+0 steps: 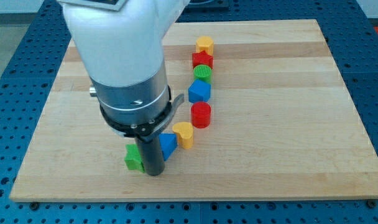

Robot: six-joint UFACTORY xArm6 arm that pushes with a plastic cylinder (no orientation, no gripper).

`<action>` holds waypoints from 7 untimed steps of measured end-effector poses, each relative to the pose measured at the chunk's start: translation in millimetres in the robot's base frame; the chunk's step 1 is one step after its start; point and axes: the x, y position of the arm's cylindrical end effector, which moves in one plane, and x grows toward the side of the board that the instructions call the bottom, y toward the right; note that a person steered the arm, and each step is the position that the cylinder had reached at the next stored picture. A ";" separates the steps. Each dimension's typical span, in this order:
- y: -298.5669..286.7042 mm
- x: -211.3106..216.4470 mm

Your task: Move the triangle to the left of heart

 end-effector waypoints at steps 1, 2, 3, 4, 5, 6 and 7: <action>-36.2 -0.3; -35.3 -0.5; -13.4 -6.6; -12.6 -6.9; -12.6 -6.9; 10.1 10.5; 14.7 12.9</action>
